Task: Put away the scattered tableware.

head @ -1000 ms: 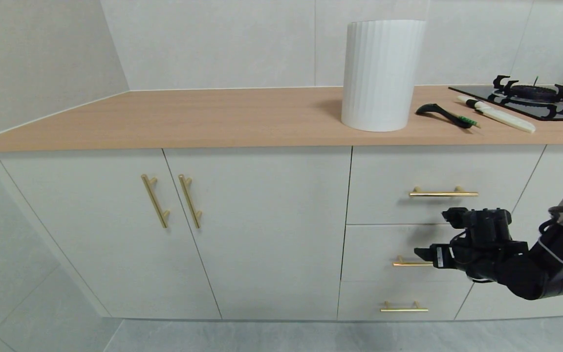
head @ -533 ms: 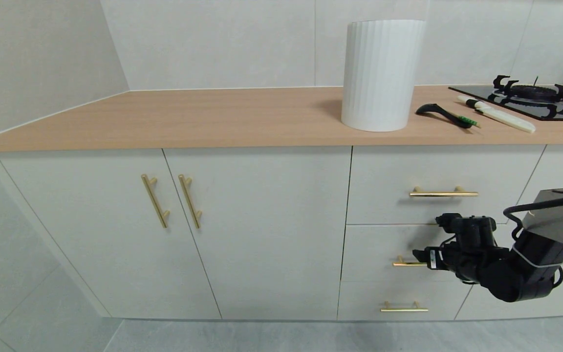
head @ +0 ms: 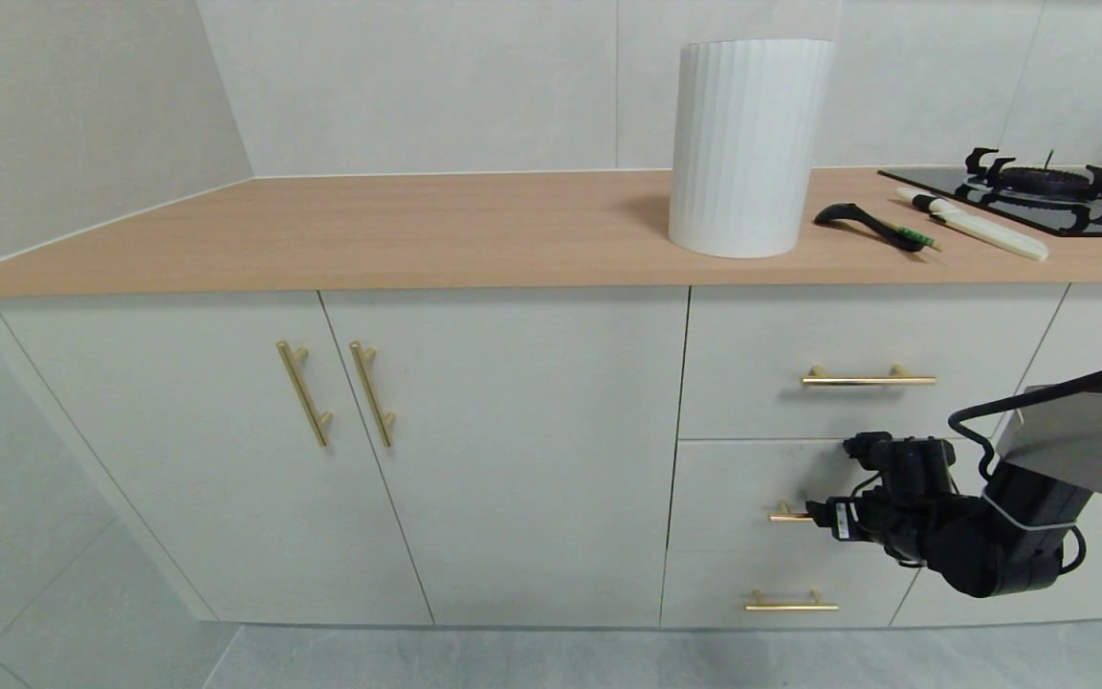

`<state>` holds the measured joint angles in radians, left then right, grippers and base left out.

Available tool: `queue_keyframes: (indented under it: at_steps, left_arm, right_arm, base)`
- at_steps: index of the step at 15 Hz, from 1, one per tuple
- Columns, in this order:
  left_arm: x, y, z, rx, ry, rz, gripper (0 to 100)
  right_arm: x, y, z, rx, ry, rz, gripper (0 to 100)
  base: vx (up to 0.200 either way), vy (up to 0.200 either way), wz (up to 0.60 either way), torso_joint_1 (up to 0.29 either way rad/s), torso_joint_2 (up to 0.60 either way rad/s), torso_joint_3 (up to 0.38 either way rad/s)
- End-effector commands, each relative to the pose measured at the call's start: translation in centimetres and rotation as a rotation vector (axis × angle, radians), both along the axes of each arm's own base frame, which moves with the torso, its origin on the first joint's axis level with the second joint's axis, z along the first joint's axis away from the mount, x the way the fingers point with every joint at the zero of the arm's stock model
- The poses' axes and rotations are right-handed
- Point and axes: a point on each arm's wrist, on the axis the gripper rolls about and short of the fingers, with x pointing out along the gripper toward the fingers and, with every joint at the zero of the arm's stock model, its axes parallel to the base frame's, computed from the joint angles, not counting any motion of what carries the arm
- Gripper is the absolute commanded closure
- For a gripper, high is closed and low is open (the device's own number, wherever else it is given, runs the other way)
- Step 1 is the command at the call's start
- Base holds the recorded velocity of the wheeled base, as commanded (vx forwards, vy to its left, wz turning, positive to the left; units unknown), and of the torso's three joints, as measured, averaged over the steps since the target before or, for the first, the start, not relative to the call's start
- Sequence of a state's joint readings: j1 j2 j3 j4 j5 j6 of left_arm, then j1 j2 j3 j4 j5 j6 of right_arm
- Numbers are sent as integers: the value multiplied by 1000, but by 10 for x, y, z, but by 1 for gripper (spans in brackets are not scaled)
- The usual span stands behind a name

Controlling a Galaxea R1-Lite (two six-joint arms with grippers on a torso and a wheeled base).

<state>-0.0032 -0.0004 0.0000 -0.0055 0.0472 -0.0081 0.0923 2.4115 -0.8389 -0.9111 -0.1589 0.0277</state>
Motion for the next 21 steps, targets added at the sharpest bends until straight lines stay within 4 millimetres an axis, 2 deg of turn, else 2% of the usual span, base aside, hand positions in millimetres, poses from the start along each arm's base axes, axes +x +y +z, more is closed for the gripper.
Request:
queue_keyframes:
  at_steps: [1, 6, 10, 13, 17, 19, 20, 21]
  left_arm:
    - [0, 0, 0, -1, 0, 0, 0]
    - [0, 0, 0, 0, 0, 0, 0]
    - [0, 0, 0, -1, 0, 0, 0]
    - [0, 0, 0, -1, 0, 0, 0]
    - [0, 0, 0, 0, 0, 0, 0]
    - [0, 0, 0, 0, 0, 0, 0]
    - [0, 0, 0, 0, 0, 0, 0]
    - [0, 0, 0, 0, 0, 0, 0]
  right_arm:
    - [-2, -1, -4, -7, 29, 1, 0]
    - [-12, -2, -1, -16, 63, 4, 0]
    - [-39, -4, 26, -15, 95, 17, 0]
    - [-64, -4, 76, -1, 34, 33, 0]
    - [-105, 16, 162, 29, -84, 124, 0]
    - [-107, 23, 172, 35, -120, 149, 0]
    - [-98, 35, 179, 51, -150, 175, 0]
    - [-88, 40, 172, 72, -135, 165, 0]
  base:
    - [0, 0, 0, 0, 0, 0]
    - [0, 0, 0, 0, 0, 0]
    - [0, 0, 0, 0, 0, 0]
    - [0, 0, 0, 0, 0, 0]
    - [0, 0, 0, 0, 0, 0]
    - [0, 0, 0, 0, 0, 0]
    - [0, 0, 0, 0, 0, 0]
    - [0, 0, 0, 0, 0, 0]
